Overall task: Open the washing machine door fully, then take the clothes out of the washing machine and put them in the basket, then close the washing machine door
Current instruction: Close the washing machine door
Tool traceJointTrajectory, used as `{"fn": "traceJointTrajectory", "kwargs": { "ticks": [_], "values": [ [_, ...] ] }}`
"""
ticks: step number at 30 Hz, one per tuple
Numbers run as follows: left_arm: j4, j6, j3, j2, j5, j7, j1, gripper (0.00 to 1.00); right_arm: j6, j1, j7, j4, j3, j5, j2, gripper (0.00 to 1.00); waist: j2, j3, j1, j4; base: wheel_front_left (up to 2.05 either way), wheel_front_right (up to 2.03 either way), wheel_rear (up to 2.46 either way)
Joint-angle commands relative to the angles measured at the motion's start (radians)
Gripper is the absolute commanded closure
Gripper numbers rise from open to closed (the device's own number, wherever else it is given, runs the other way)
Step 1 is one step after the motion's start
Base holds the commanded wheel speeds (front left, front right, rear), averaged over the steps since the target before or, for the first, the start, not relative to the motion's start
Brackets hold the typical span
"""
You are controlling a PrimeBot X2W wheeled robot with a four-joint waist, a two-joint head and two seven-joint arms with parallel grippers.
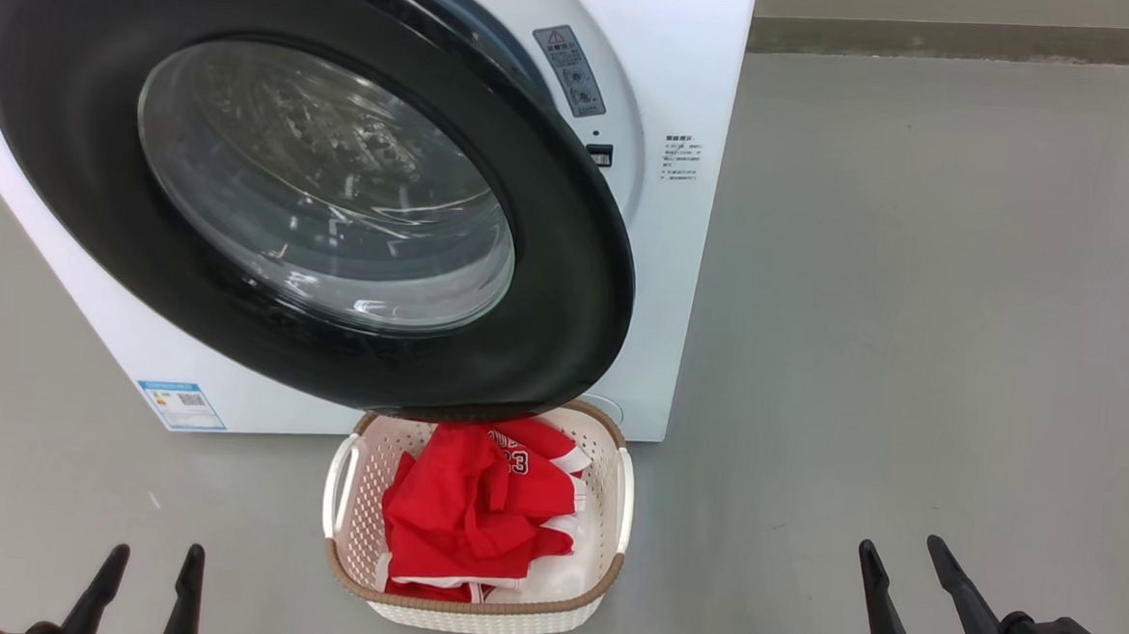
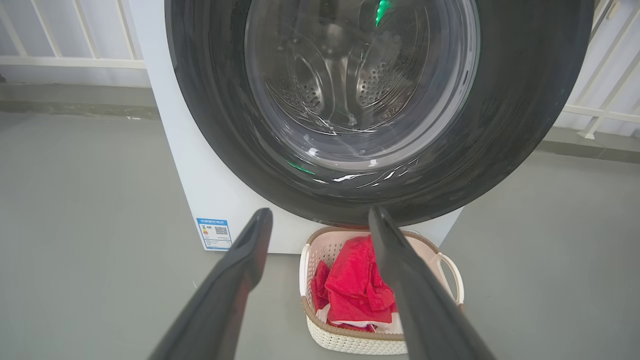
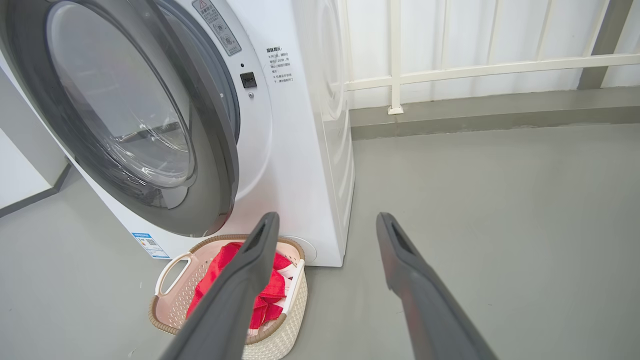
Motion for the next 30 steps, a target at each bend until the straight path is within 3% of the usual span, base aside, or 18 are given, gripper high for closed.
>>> {"fn": "traceJointTrajectory", "kwargs": {
  "ticks": [1,14,15,16,17,18,30],
  "values": [
    [-0.020,-0.006,0.045,0.018,0.018,-0.009,-0.017,0.00,0.005,-0.008,-0.006,-0.024,0.020,0.001,-0.012,0.00,0.0000,0.000,0.0000,0.000,0.00,0.00,0.00],
    [-0.024,-0.006,0.036,-0.002,0.023,-0.009,-0.028,0.00,0.005,-0.012,-0.006,-0.031,0.025,0.001,-0.012,0.00,0.0000,0.004,0.0000,0.028,0.00,0.00,0.00],
    [-0.025,-0.006,0.031,-0.005,0.025,-0.009,-0.030,0.00,0.005,-0.014,-0.006,-0.031,0.030,0.003,-0.012,0.17,0.0000,0.005,0.0000,0.037,0.00,0.00,0.00],
    [-0.026,-0.006,0.026,-0.009,0.026,-0.009,-0.031,0.00,0.005,-0.017,-0.006,-0.031,0.035,0.004,-0.012,0.62,0.0000,0.005,0.0000,0.046,0.00,0.00,0.00],
    [-0.028,-0.006,0.023,-0.013,0.026,-0.009,-0.031,0.00,0.005,-0.021,-0.006,-0.032,0.039,0.007,-0.012,0.84,0.0000,0.004,0.0000,0.055,0.00,0.00,0.00],
    [-0.029,-0.006,0.019,-0.017,0.027,-0.009,-0.031,0.00,0.005,-0.027,-0.006,-0.031,0.044,0.008,-0.012,1.00,0.0000,0.005,0.0000,0.064,0.00,0.00,0.00],
    [-0.045,-0.006,-0.013,-0.059,0.032,-0.009,-0.036,0.00,0.005,-0.217,-0.006,0.000,0.130,0.030,-0.012,1.00,0.0000,0.027,0.0000,0.190,0.00,0.00,0.00]
  ]
}}
